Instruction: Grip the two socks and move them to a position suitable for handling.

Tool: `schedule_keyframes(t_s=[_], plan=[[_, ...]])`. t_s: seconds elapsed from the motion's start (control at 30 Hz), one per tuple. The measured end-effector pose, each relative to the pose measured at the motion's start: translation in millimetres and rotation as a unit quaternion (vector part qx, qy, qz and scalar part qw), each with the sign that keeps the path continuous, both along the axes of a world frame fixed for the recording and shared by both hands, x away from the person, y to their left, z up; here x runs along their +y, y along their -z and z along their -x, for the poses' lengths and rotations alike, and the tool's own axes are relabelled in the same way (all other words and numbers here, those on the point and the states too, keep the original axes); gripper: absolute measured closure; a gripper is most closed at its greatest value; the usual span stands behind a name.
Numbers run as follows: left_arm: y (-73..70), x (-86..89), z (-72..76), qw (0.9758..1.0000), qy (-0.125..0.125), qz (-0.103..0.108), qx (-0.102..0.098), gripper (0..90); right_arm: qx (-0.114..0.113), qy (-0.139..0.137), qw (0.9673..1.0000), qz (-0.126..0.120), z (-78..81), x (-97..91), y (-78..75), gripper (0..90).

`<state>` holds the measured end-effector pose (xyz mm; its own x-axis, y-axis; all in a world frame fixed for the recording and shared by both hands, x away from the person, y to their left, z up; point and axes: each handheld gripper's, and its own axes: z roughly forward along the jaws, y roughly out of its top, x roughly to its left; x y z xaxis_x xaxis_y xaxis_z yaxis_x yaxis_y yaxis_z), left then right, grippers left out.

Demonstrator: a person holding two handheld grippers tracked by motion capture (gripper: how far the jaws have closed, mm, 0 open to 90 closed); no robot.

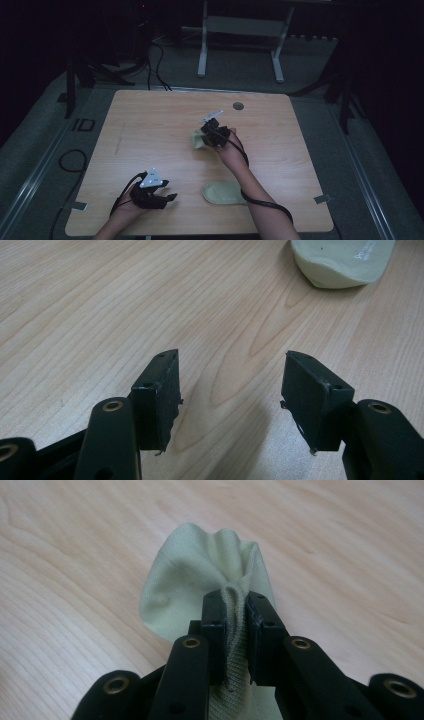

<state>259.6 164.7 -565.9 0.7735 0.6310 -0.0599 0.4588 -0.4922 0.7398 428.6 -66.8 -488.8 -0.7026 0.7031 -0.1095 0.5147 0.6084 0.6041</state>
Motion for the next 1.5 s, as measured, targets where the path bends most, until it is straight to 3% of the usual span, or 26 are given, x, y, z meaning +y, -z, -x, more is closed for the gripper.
schedule_keyframes(t_s=[0.27,0.6,0.8,1.1,1.23,1.3,1.5], plan=[[-0.3,0.2,-0.1,1.0000,-0.001,0.005,0.001,40.1,-0.016,0.044,0.9989,0.000,3.3,-40.8,-19.4,80.2],[-2.2,-2.5,1.5,0.9999,0.002,0.012,-0.010,40.1,-0.007,0.095,0.9953,-0.014,11.7,-78.2,-15.7,80.1],[-2.4,-2.3,2.0,0.9999,0.001,0.013,-0.011,40.1,0.014,0.110,0.9937,-0.020,16.8,-82.5,6.1,80.0],[-3.3,-3.4,2.7,0.9998,0.000,0.012,-0.013,40.1,0.042,0.120,0.9919,0.010,20.2,-72.0,50.0,78.5],[-4.2,-1.9,1.9,0.9997,-0.011,0.016,-0.015,38.2,0.036,0.120,0.9920,0.003,24.3,-68.8,56.8,63.0],[-5.6,-1.3,1.3,0.9995,-0.019,0.020,-0.018,38.1,0.031,0.115,0.9928,0.011,25.5,-65.7,56.9,59.6],[-13.2,-2.3,-6.0,0.9988,-0.027,0.026,-0.030,37.3,0.042,0.110,0.9931,0.000,25.3,-62.5,58.3,45.6]])
